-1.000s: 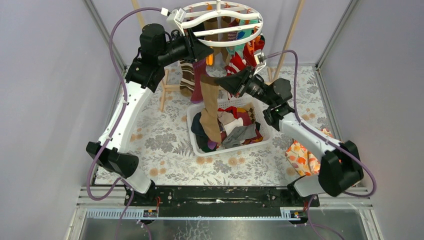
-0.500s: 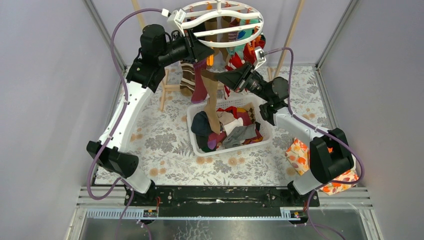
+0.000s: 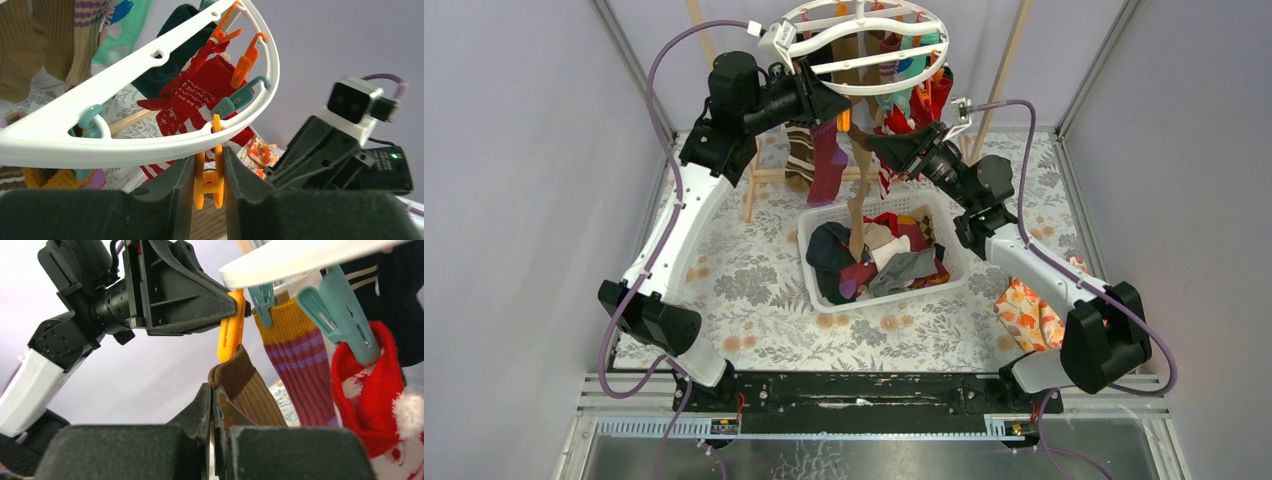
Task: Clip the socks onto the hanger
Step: Clamp the sock onto the hanger.
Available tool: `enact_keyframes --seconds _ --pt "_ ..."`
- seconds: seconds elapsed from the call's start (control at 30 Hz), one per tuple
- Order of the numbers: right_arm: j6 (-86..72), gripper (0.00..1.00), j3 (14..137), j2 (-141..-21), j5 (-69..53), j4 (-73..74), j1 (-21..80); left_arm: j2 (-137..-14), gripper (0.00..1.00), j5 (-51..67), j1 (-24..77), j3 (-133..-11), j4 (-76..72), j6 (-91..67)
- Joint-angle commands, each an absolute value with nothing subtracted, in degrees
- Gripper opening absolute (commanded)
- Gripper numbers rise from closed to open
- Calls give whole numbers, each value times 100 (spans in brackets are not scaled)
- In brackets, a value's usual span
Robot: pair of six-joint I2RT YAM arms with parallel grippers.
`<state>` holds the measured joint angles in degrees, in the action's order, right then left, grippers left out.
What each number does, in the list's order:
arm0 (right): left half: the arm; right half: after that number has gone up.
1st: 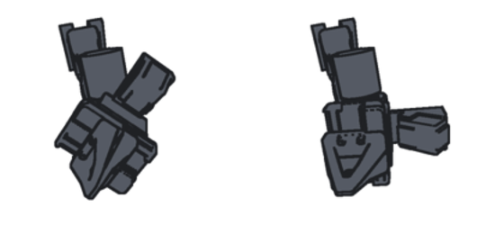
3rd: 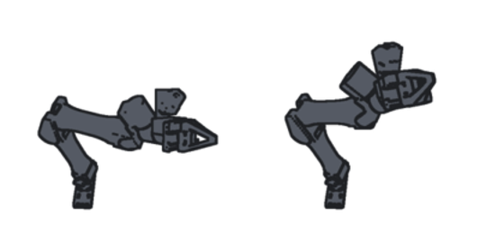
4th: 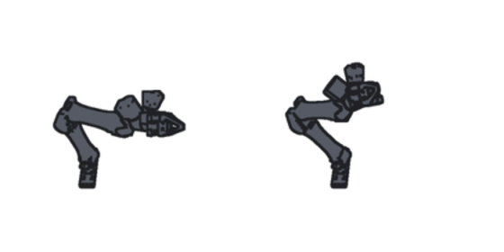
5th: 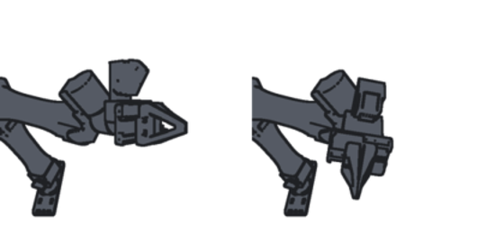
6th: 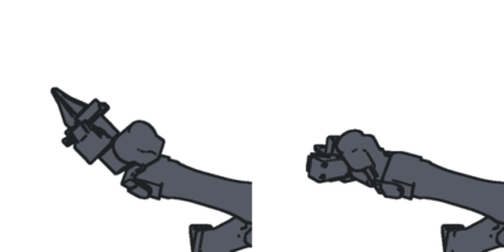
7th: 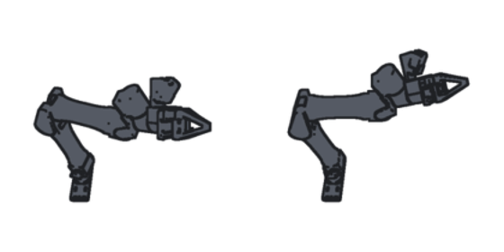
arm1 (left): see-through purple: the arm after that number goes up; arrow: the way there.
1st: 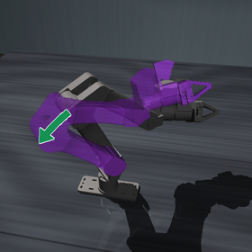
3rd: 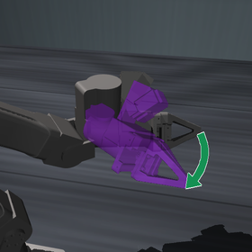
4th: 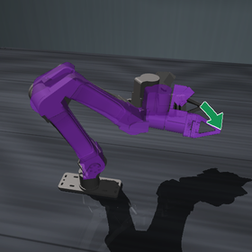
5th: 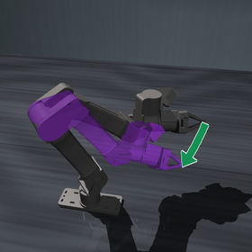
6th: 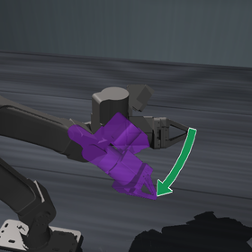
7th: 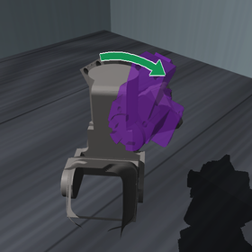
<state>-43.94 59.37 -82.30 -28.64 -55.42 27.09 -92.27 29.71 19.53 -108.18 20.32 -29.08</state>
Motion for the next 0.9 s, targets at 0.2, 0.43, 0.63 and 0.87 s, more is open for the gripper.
enact_keyframes --seconds 0.2,0.43,0.63,0.87 --pt "-2498 0 6229 -7658 -998 -4079 3474 -9054 0 1973 2267 -10761 2079 -3017" --pt "-1771 0 6308 -7614 275 -3817 4039 -9114 0 1350 2439 -10894 2260 -2782" --pt "-1485 0 6491 -7701 821 -3746 4265 -9093 0 909 2546 -10833 2312 -2620" --pt "-1455 0 6578 -7709 1013 -3651 4312 -9109 0 730 2558 -10903 2311 -2447"
